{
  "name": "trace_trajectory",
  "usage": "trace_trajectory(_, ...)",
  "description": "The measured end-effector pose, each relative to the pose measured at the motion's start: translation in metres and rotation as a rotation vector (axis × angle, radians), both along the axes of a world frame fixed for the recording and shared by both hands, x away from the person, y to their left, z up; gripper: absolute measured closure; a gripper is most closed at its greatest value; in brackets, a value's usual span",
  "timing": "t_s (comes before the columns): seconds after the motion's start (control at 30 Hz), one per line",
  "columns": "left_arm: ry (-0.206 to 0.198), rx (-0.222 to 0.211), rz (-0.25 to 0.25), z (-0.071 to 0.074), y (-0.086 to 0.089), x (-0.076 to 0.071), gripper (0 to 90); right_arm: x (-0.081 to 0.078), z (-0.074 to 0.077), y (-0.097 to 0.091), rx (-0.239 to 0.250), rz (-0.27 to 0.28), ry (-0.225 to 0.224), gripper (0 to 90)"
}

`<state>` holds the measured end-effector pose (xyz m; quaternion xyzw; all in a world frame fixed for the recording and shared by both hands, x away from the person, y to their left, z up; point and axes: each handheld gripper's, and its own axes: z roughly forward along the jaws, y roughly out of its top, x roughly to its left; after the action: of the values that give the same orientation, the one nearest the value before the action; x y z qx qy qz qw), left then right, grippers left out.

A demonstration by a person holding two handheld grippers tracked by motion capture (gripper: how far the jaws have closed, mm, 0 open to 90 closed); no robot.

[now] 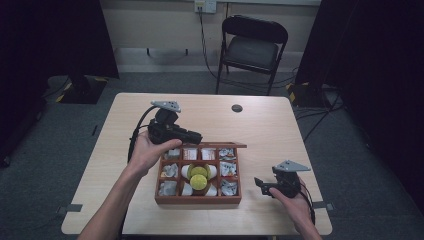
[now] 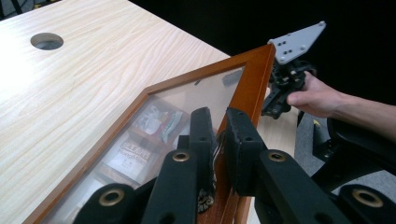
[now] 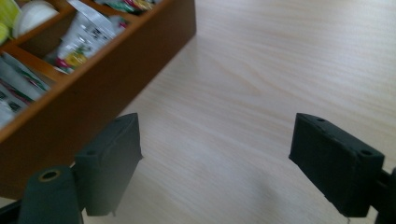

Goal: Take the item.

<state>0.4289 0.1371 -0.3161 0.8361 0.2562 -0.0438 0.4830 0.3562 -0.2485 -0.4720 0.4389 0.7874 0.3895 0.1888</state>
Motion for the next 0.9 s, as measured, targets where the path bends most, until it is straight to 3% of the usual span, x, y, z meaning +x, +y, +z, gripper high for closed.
trace_trajectory(0.07, -0.011, 0.003, 0.005, 0.001, -0.001, 0.000, 82.1, -0.001, 0.002, 0.002, 0.009, 0.007, -0.008, 17.8)
trace_trajectory(0.1, -0.017, 0.011, 0.007, 0.003, -0.001, 0.001, 82.2, -0.003, 0.008, 0.007, 0.038, 0.020, -0.024, 19.3)
trace_trajectory(0.23, -0.009, 0.007, 0.002, 0.003, 0.000, 0.002, 82.2, -0.005, 0.015, 0.017, 0.051, 0.058, -0.043, 20.4)
trace_trajectory(0.57, -0.014, 0.029, 0.006, 0.006, -0.002, 0.003, 82.2, -0.006, 0.025, 0.043, 0.052, 0.160, -0.041, 20.7)
trace_trajectory(0.9, -0.014, 0.022, 0.006, 0.006, -0.002, 0.004, 82.2, -0.008, 0.020, 0.080, 0.036, 0.245, -0.016, 22.0)
